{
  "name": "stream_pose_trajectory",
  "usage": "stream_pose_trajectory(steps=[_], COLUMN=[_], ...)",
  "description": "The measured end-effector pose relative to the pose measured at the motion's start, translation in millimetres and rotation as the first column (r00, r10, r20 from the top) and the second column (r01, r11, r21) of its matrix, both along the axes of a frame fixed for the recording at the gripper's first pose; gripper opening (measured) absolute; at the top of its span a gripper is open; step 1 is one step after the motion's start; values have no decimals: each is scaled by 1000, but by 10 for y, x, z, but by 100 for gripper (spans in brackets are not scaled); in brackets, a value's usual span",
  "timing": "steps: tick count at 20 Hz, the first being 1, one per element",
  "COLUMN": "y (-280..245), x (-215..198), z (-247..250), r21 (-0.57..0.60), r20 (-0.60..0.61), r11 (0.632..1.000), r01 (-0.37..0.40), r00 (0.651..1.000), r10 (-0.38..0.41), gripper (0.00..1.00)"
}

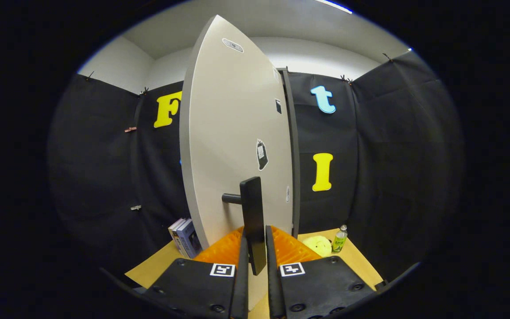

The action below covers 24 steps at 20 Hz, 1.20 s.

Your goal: Open the shoe cabinet door, grab the shoes and put them into the shoe cabinet, then close the shoe cabinet door.

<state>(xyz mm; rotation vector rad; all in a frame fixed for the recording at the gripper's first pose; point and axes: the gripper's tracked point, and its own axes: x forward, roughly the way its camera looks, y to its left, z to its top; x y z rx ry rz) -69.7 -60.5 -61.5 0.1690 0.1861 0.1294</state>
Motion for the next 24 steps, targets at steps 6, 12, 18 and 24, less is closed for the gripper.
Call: stream_pose_trajectory(steps=[6,12,18,24], y=[-589,-1135,-1154,-1206], x=[-5,-43,-105,-455], z=[18,34,76,110], r21=[-7,-5,30,25], r20=[-6,-13,17,7], r11=[995,992,995,987], r01=[96,126,90,156], r00=[995,992,996,988], r10=[-96,-126,-91,-156], gripper=[19,17,17,21])
